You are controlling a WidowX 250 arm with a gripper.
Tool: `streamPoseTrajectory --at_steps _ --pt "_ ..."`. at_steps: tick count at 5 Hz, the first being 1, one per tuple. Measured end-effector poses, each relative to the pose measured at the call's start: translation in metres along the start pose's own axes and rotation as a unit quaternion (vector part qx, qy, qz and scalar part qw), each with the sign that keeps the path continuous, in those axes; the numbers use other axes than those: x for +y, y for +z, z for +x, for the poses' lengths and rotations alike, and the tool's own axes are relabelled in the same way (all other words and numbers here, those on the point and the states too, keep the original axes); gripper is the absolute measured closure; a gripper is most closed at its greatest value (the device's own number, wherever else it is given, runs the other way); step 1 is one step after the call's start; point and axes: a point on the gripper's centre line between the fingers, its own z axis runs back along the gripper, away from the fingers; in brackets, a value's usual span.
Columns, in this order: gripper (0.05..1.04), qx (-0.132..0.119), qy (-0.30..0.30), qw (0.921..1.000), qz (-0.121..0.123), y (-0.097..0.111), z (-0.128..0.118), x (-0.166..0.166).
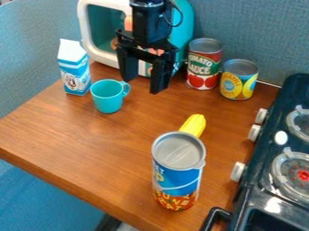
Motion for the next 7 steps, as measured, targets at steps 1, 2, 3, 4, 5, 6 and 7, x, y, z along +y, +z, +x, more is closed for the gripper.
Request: streamPoseTrajectory --at_steps 1,2,3,4,5,6,7 --pt "0.083 0.018 0.000 0.9998 -0.003 -0.012 -0.001 0.000" --pt "0.083 -0.002 0.022 0.9997 -0.011 -0.013 0.007 -0.008" --pt "0.083 -0.044 0.019 0.9988 -0.014 -0.022 0.020 -0.027" --pt "0.083 -0.061 0.032 0.9975 -0.014 -0.022 0.026 -0.033" --pt "0.083 -0.040 0.029 0.9987 -0.007 -0.038 0.032 -0.041" --pt "0.083 -0.026 0.032 0.9991 -0.007 -0.049 0.037 -0.046" --pt "0.083 0.003 0.038 0.9993 -0.007 -0.071 0.041 -0.047"
